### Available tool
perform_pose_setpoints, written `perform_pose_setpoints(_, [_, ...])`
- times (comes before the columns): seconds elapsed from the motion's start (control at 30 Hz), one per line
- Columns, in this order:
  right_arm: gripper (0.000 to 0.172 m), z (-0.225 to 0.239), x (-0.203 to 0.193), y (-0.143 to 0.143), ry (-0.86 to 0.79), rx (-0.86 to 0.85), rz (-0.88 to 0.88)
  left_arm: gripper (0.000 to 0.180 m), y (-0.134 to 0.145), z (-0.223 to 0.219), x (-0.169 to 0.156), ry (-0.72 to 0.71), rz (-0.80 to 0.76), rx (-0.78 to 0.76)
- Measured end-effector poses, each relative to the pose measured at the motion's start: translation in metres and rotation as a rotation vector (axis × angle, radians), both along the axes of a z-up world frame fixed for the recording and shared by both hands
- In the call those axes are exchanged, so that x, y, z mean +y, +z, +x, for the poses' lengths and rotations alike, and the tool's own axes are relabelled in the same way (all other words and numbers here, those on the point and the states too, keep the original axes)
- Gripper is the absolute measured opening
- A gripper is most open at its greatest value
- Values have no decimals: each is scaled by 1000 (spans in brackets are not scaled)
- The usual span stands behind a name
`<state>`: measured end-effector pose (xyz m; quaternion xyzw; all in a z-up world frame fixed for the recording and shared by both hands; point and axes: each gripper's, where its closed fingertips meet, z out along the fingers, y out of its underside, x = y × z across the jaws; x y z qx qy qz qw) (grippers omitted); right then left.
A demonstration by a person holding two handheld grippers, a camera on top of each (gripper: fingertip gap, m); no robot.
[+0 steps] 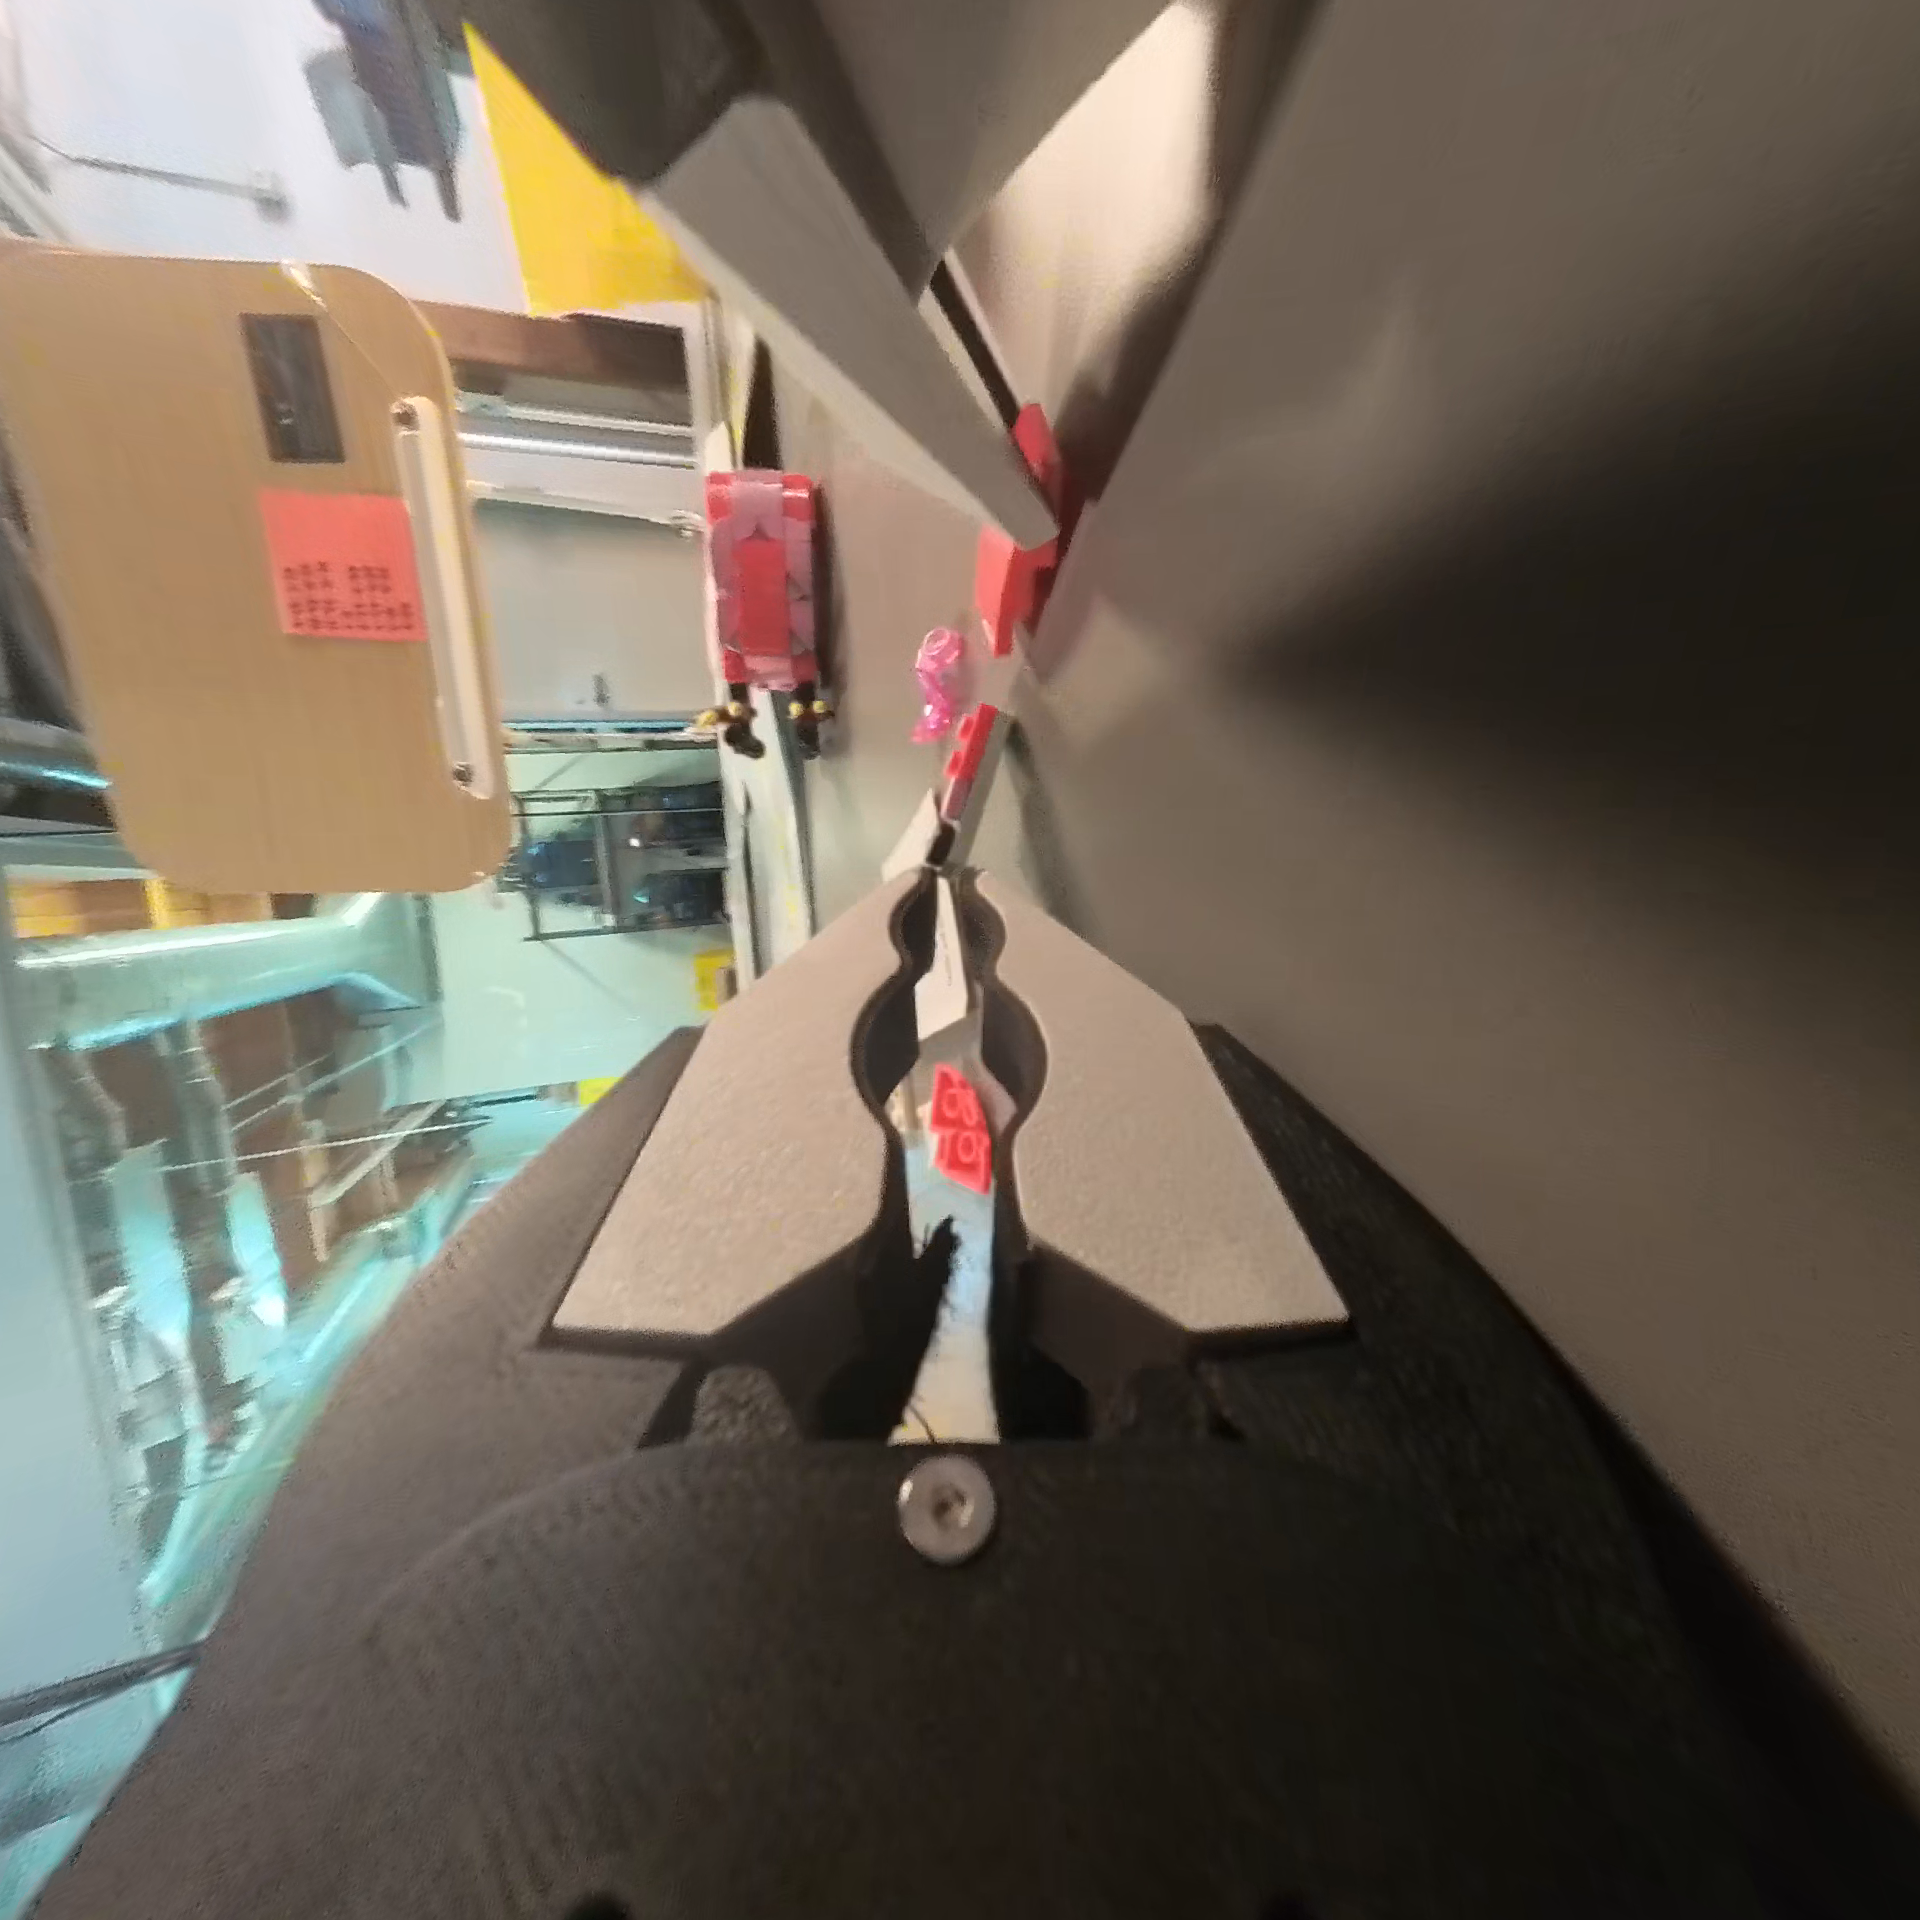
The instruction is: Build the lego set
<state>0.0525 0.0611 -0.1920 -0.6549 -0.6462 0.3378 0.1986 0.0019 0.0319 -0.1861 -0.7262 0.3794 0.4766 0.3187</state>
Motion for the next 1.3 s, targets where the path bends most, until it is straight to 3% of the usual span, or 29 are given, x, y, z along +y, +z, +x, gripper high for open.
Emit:
perform_pose_setpoints(0.23, [15,7,2,5,-8,26,17,28,4,1,-14,-5,-52,-227])
perform_pose_setpoints(0.43, [15,2,0,0,-8,39,19,54,6,11,-19,25,1,-729])
perform_pose_setpoints(0.67, [15,-20,3,0,19,62,19,61,8,-1,-10,92,10,-758])
perform_pose_setpoints(0.83, [15,-9,-20,1,123,8,-12,59,3,-3,-19,153,24,-850])
perform_pose_setpoints(0.93, [15,-1,-22,6,119,23,20,55,1,2,-30,186,9,-915])
perform_pose_setpoints(1.1, [15,12,-45,6,152,31,-12,46,-2,31,-48,234,-19,-1152])
perform_pose_setpoints(1.3, [15,1,-77,1,204,73,5,48,0,28,-73,322,20,-1142])
